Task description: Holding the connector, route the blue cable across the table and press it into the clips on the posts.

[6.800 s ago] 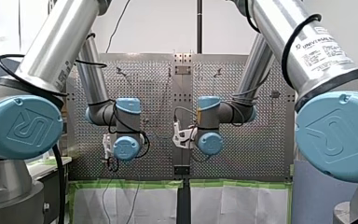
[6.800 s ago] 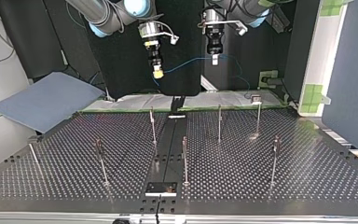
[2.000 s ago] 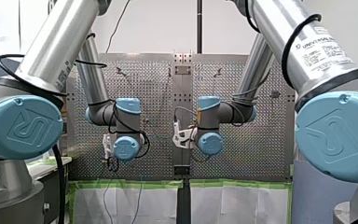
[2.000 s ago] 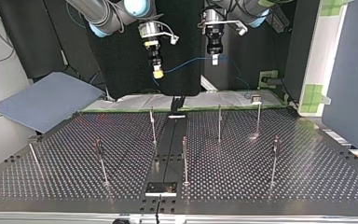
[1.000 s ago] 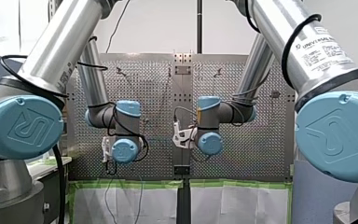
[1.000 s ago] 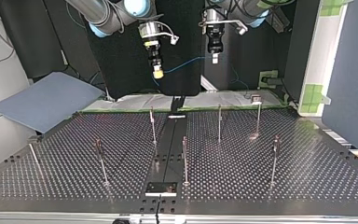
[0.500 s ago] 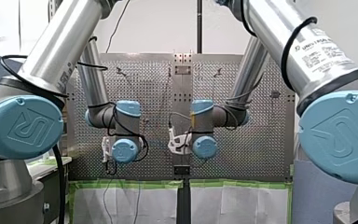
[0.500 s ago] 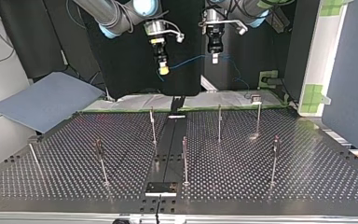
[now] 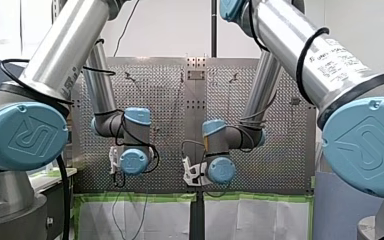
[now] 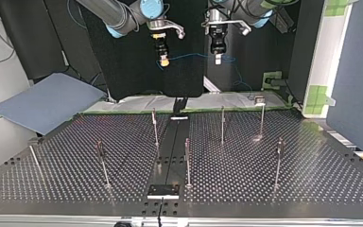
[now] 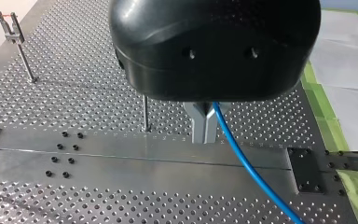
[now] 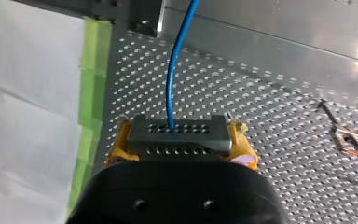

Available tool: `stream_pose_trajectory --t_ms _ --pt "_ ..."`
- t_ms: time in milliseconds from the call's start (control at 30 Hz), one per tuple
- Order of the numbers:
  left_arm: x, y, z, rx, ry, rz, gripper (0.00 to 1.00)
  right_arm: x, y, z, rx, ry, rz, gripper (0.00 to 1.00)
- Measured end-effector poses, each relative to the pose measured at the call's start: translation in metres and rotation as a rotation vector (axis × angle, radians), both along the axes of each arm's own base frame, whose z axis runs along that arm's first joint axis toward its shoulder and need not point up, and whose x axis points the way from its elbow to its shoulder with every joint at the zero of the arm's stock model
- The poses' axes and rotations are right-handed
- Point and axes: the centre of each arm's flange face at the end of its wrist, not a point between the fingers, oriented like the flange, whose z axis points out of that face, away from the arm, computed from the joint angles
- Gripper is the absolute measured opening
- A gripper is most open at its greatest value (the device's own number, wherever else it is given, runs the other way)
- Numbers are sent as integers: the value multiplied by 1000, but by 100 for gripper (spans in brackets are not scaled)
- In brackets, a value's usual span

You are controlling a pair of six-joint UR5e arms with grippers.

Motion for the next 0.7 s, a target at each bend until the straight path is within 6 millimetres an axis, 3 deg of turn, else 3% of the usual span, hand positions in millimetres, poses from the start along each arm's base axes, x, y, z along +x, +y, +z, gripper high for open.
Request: stream_pose_trajectory --t_ms 167,333,700 --pt "-1 7 2 17 13 0 0 5 0 8 19 -3 9 0" --pt "1 16 12 10 22 13 0 23 -5 36 21 -67 32 0" --pt "8 33 40 9 15 116 0 42 -14 92 44 -186 92 0"
